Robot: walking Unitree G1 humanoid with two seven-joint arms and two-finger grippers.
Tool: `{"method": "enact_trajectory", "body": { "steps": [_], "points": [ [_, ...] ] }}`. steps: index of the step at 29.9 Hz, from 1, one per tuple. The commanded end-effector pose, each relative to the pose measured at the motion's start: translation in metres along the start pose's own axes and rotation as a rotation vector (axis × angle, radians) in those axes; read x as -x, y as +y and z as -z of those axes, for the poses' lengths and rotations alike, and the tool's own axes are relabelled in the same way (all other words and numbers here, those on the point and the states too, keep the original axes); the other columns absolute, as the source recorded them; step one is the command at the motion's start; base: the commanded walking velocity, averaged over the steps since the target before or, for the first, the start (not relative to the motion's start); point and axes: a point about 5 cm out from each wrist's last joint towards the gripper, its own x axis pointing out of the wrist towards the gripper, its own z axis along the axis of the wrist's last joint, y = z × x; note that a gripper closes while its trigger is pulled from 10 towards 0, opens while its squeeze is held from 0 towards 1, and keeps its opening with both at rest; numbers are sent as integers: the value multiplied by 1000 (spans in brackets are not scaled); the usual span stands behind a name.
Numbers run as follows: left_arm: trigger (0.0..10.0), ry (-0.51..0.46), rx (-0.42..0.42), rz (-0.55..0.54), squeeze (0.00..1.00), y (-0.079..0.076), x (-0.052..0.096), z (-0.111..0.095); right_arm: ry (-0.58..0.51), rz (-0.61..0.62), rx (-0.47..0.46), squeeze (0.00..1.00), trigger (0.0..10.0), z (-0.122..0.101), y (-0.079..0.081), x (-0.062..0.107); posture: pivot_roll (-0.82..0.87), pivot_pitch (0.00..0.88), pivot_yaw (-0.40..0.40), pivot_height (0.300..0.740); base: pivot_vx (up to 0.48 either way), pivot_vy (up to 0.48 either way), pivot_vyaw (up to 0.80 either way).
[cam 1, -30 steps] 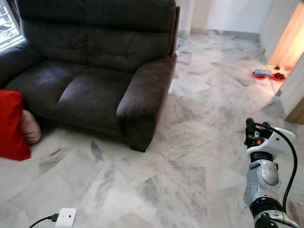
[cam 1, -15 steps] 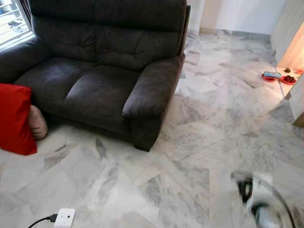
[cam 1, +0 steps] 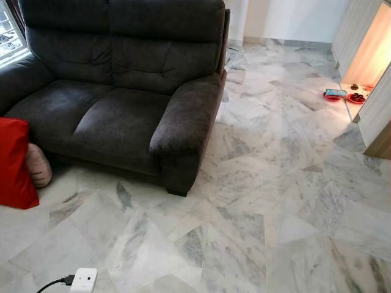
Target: Move the pillow to the sofa from floor
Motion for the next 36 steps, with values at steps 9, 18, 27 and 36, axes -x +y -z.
{"method": "enact_trajectory", "body": {
  "steps": [9, 18, 27, 36],
  "points": [
    [10000, 24, -130, 10, 0, 3, 1, 1, -11, 1, -7, 0, 10000, -23, -9, -3, -8, 34, 17, 740, 0, 0, 0],
    [10000, 65, -260, 19, 0, 4, 1, 2, -6, -24, -14, 0, 10000, -22, -6, -3, -16, 33, 21, 740, 0, 0, 0],
    [10000, 54, -241, 11, 0, 4, 1, 3, 0, -35, -36, 0, 10000, -20, -5, -3, -21, 23, 20, 740, 0, 0, 0],
    [10000, 46, -199, 8, 0, 3, 1, 5, -3, -37, -40, 0, 10000, -19, -6, -3, -21, 10, 15, 740, 0, 32, 0]
  ]
}}
